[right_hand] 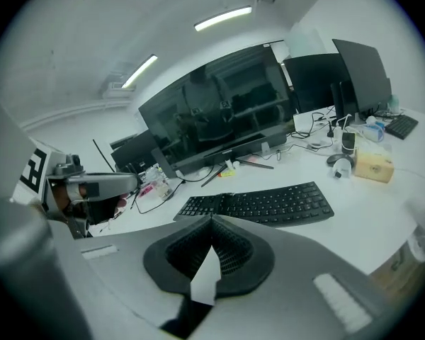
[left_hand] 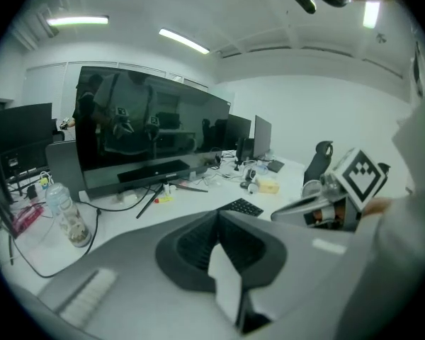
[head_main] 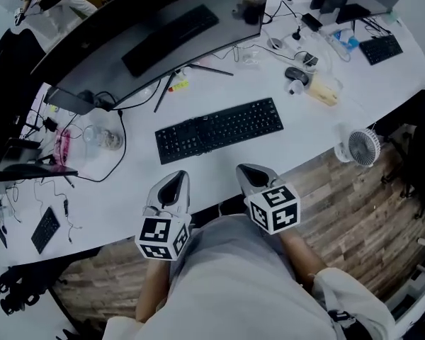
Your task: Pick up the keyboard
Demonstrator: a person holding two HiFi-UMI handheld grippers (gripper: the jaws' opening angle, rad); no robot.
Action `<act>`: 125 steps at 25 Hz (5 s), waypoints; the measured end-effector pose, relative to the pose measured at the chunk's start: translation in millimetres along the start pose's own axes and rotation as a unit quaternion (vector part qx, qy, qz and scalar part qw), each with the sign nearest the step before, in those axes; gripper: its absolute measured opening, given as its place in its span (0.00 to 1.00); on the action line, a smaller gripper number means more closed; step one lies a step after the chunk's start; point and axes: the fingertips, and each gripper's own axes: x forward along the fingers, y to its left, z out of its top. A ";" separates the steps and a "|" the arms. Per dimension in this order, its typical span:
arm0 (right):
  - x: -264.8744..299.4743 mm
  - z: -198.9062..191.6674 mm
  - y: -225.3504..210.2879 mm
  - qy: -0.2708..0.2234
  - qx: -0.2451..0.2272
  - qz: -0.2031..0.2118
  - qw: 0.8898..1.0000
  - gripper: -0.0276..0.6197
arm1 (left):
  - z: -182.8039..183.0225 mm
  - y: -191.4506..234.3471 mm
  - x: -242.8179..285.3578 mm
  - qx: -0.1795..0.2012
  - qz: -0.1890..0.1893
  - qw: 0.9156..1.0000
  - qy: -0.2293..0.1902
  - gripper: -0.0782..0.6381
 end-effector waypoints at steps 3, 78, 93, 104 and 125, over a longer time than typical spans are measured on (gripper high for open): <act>5.1 -3.2 0.4 0.005 -0.005 -0.003 1.000 0.05 | 3.6 -2.1 10.8 0.018 -0.016 1.000 0.005 0.11; 139.6 -61.1 -90.6 -0.061 0.598 0.078 0.796 0.34 | -69.4 82.7 260.9 0.158 -0.080 0.962 0.208 0.11; 144.8 -54.0 -94.1 -0.097 0.599 0.082 0.790 0.29 | -73.4 88.0 281.9 0.197 -0.066 0.963 0.174 0.11; 138.2 -35.0 -110.7 -0.178 0.567 0.086 0.800 0.32 | -75.3 90.7 282.9 0.157 -0.066 0.969 0.178 0.11; 148.0 8.6 -139.9 -0.285 0.646 0.197 0.680 0.27 | -76.3 95.1 282.9 0.104 -0.074 0.976 0.177 0.11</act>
